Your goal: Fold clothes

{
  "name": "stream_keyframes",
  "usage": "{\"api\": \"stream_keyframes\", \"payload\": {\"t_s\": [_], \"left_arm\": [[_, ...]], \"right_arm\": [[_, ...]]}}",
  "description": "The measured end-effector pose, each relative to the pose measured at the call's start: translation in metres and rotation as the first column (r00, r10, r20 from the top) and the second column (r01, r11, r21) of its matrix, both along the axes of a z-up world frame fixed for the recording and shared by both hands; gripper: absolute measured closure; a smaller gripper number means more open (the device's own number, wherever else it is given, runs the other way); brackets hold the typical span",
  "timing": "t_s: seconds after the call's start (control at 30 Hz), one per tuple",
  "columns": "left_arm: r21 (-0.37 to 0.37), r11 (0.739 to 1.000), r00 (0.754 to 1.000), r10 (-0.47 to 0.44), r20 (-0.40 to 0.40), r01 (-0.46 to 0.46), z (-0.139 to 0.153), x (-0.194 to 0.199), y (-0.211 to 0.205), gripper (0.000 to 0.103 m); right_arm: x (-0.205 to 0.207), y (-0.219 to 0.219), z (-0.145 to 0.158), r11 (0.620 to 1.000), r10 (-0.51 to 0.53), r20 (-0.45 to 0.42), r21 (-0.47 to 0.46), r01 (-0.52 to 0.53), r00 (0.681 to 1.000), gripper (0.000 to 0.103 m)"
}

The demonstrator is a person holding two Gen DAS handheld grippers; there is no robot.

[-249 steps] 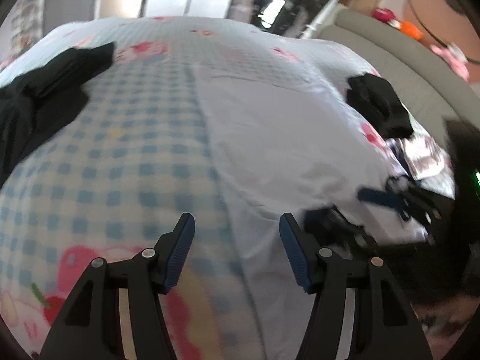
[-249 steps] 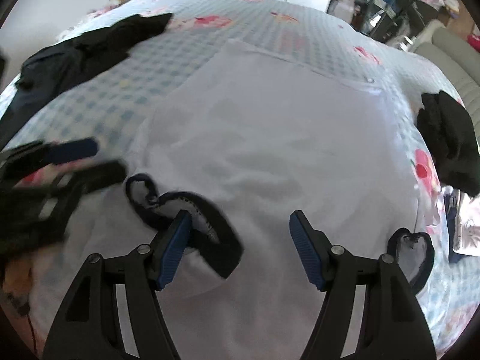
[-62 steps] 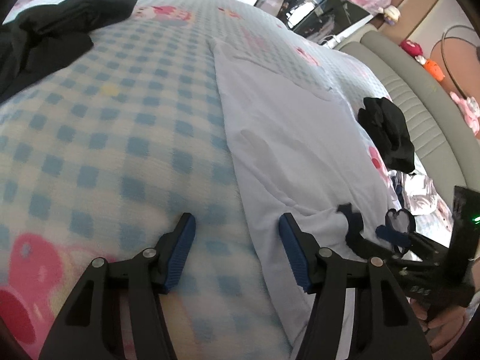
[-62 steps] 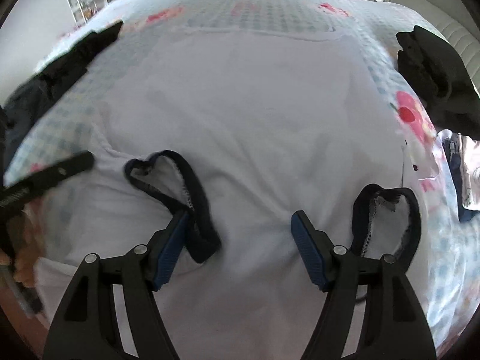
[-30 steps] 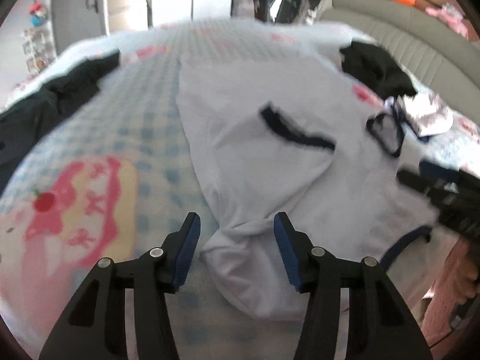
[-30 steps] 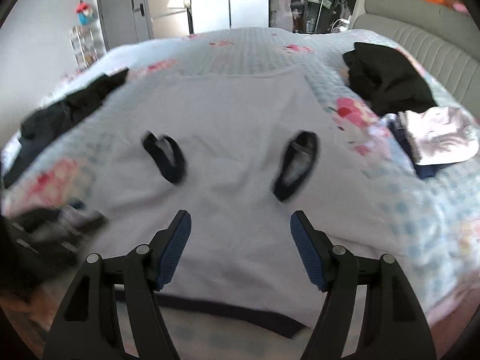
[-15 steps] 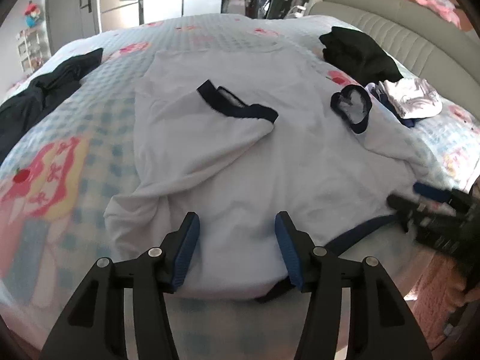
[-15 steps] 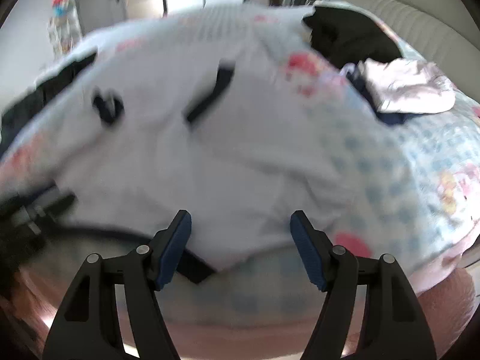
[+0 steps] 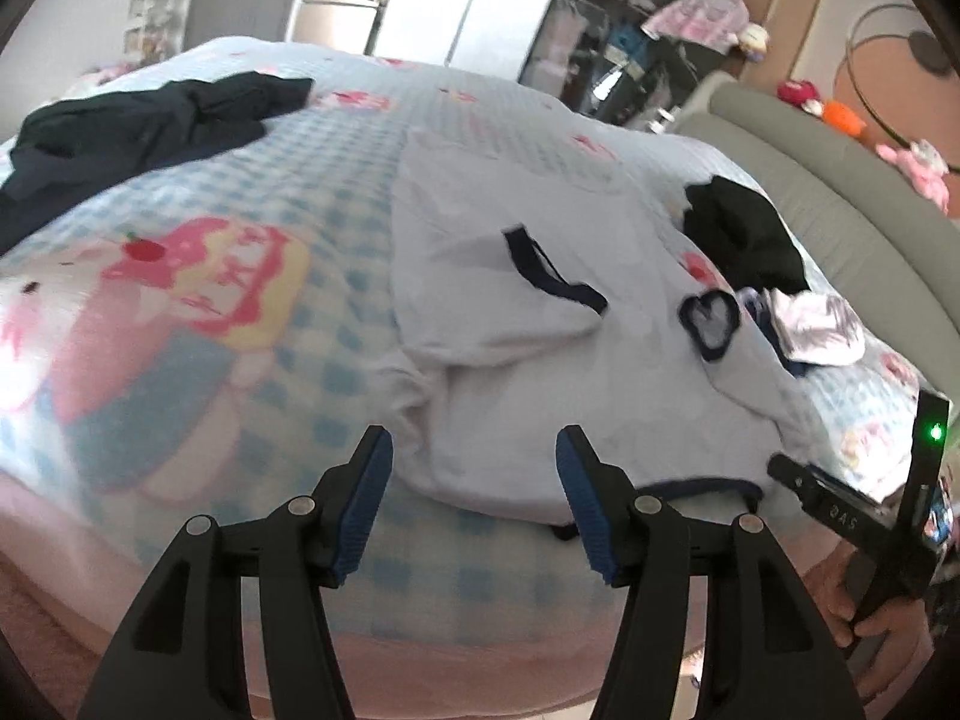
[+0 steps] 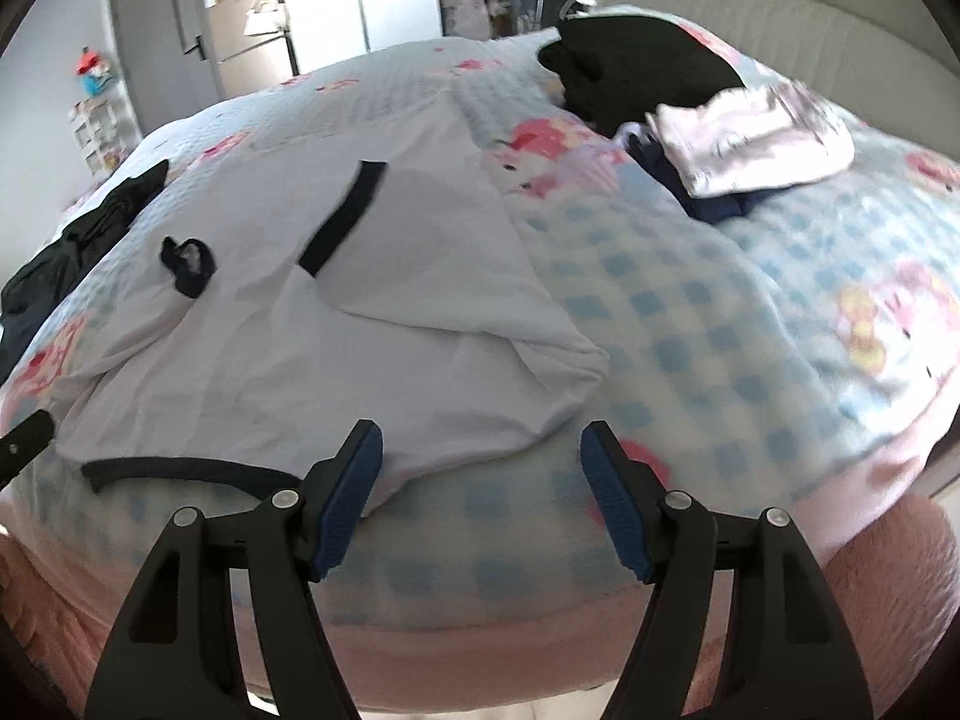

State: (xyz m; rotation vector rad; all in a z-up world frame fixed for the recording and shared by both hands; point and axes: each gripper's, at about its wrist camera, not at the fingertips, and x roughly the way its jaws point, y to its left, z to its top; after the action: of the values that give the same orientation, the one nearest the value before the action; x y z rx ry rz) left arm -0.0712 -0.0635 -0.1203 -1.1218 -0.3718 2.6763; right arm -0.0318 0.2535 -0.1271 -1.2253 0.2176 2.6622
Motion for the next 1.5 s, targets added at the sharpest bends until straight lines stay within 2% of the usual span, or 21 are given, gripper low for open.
{"api": "stream_keyframes", "payload": {"t_s": [0.1,0.3,0.33,0.37,0.4,0.5,0.53,0.57,0.6,0.7,0.8,0.9,1.0,1.07,1.13,1.2,1.3,1.4,1.43,1.47,1.5], "left_arm": [[-0.014,0.999,0.999,0.043,-0.005,-0.043,0.003,-0.003,-0.003,0.044],[-0.128,0.988,0.995,0.089,0.036,-0.083,-0.014,-0.025,0.002,0.045],[-0.171,0.981,0.994,0.101,0.053,-0.09,-0.019,-0.032,0.004,0.051],[-0.194,0.977,0.992,0.104,0.069,-0.089,-0.023,-0.037,0.005,0.066],[-0.191,0.978,0.991,0.101,0.083,-0.084,-0.025,-0.04,0.003,0.072],[-0.185,0.977,0.988,0.127,0.088,-0.109,-0.027,-0.038,-0.004,0.084],[-0.201,0.971,0.986,0.147,0.078,-0.129,-0.026,-0.035,-0.006,0.091],[-0.231,0.961,0.983,0.172,0.066,-0.153,-0.025,-0.032,-0.01,0.093],[-0.244,0.956,0.981,0.186,0.062,-0.166,-0.024,-0.03,-0.014,0.093],[-0.212,0.967,0.983,0.164,0.08,-0.144,-0.024,-0.025,-0.022,0.092],[-0.2,0.975,0.99,0.114,0.083,-0.096,-0.017,-0.018,-0.02,0.084],[-0.169,0.981,0.995,0.099,0.017,-0.095,0.0,-0.01,-0.02,0.078],[-0.118,0.988,0.995,0.093,-0.044,-0.097,0.017,-0.016,-0.022,0.077],[-0.134,0.987,0.995,0.085,-0.048,-0.09,0.02,-0.03,-0.018,0.077],[-0.157,0.986,0.998,0.061,-0.004,-0.061,0.013,-0.05,-0.011,0.077],[-0.162,0.986,0.996,0.04,0.081,-0.027,-0.004,-0.069,-0.004,0.077],[-0.21,0.978,0.982,0.024,0.187,0.016,-0.031,-0.07,0.009,0.075],[-0.301,0.953,0.982,0.019,0.188,0.039,-0.035,-0.051,0.022,0.069],[-0.302,0.952,0.982,0.016,0.188,0.043,-0.031,-0.044,0.023,0.066],[-0.28,0.959,0.981,0.012,0.194,0.044,-0.027,-0.037,0.021,0.063],[-0.241,0.969,0.98,0.0,0.199,0.048,-0.022,-0.031,0.02,0.056]], "right_arm": [[0.0,0.003,0.0,1.0,-0.025,0.007,0.004,0.025,1.0,0.033],[0.002,0.014,-0.006,0.997,-0.075,0.027,0.008,0.075,0.997,0.032],[0.002,0.016,-0.008,0.997,-0.079,0.03,0.004,0.079,0.996,0.032],[0.002,0.018,-0.009,0.997,-0.083,0.033,0.0,0.083,0.996,0.031],[0.0,0.018,-0.011,0.997,-0.077,0.036,0.01,0.077,0.996,0.031],[-0.001,0.017,-0.013,0.997,-0.067,0.042,0.026,0.066,0.997,0.031],[-0.001,0.017,-0.013,0.998,-0.065,0.043,0.026,0.064,0.997,0.031],[-0.001,0.018,-0.013,0.998,-0.065,0.043,0.021,0.064,0.997,0.03],[-0.001,0.019,-0.014,0.998,-0.066,0.043,0.016,0.065,0.997,0.03],[-0.002,0.019,-0.015,0.998,-0.067,0.045,0.012,0.066,0.997,0.03],[-0.003,0.017,-0.016,0.997,-0.069,0.05,0.021,0.068,0.996,0.029],[-0.004,0.018,-0.017,0.997,-0.069,0.052,0.019,0.068,0.996,0.029],[-0.004,0.017,-0.018,0.998,-0.067,0.056,0.023,0.066,0.996,0.029],[-0.004,0.015,-0.02,0.997,-0.067,0.06,0.029,0.065,0.996,0.028],[-0.005,0.014,-0.02,0.997,-0.068,0.063,0.033,0.066,0.996,0.028],[-0.005,0.015,-0.02,0.997,-0.065,0.065,0.034,0.062,0.996,0.028],[-0.004,0.016,-0.02,0.998,-0.053,0.063,0.027,0.051,0.997,0.028],[-0.005,0.018,-0.02,0.999,-0.044,0.071,0.025,0.042,0.997,0.028],[-0.006,0.018,-0.019,0.999,-0.047,0.08,0.031,0.044,0.996,0.028],[-0.007,0.016,-0.016,0.998,-0.058,0.091,0.041,0.054,0.994,0.028],[-0.008,0.015,-0.012,0.997,-0.069,0.102,0.05,0.064,0.992,0.029]]}}
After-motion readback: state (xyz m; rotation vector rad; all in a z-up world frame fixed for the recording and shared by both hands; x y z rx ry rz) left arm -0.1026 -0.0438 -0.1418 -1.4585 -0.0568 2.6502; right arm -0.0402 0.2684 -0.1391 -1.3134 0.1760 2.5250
